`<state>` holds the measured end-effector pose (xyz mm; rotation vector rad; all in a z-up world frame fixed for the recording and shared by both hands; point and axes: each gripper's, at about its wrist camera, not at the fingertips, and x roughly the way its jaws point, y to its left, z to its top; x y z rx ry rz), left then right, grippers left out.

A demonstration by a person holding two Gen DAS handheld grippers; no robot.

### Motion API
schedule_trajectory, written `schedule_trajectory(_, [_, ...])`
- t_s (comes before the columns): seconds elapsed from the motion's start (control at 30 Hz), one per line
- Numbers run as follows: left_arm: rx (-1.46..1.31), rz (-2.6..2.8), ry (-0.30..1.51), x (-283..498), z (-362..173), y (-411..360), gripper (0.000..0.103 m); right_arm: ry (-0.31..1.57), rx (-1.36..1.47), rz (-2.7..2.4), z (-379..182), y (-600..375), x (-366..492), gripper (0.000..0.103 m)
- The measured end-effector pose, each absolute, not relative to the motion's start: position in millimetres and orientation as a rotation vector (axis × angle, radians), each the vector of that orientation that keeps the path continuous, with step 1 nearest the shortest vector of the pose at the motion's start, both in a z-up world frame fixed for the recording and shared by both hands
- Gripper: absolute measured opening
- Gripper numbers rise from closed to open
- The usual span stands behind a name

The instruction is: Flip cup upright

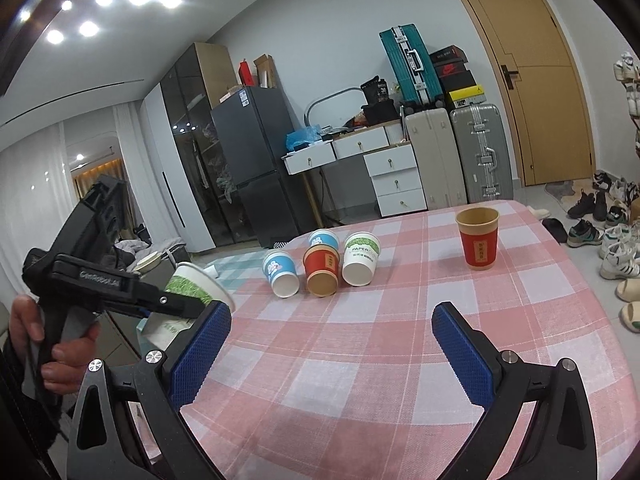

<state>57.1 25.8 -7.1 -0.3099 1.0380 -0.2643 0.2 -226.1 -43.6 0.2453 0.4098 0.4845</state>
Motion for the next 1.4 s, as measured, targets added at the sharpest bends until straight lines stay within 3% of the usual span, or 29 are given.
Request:
schedule_trajectory(0.23, [-0.339, -0.279, 1.08, 6.2, -29.8, 29.5, 0.059, 0.431, 0.224, 0.488, -43.9, -216.3, -17.8, 0.103])
schedule_trajectory(0.43, [-0.414, -0.264, 1.186, 3.7, -87.9, 25.8, 0.059, 0.434, 0.201, 0.486, -43.0, -211.1, -23.5, 0.103])
schedule_trajectory(0.63, [-0.389, -0.253, 1.193, 7.0, -110.0, 23.8, 0.06, 0.447, 0.2, 0.491, -43.7, -206.7, -27.2, 0.103])
schedule_trajectory(0.8, [-0.325, -0.199, 1.251, 17.4, -118.2, 15.6, 0.076, 0.442, 0.182, 0.487, -41.6, -204.8, -29.0, 0.103])
schedule_trajectory(1.0, [-0.289, -0.17, 1.145, 11.9, -92.3, 18.3, 0.079, 0.454, 0.186, 0.499, -39.9, -203.9, -26.6, 0.103])
schedule_trajectory(1.13, [-0.217, -0.114, 0.982, -5.5, -51.7, 21.4, 0.08, 0.458, 0.18, 0.516, -33.5, -198.9, -27.9, 0.103])
schedule_trajectory(1.4, [-0.111, 0.018, 0.657, -48.6, 17.7, 23.2, 0.093, 0.428, 0.158, 0.588, -11.0, -183.8, -44.8, 0.103])
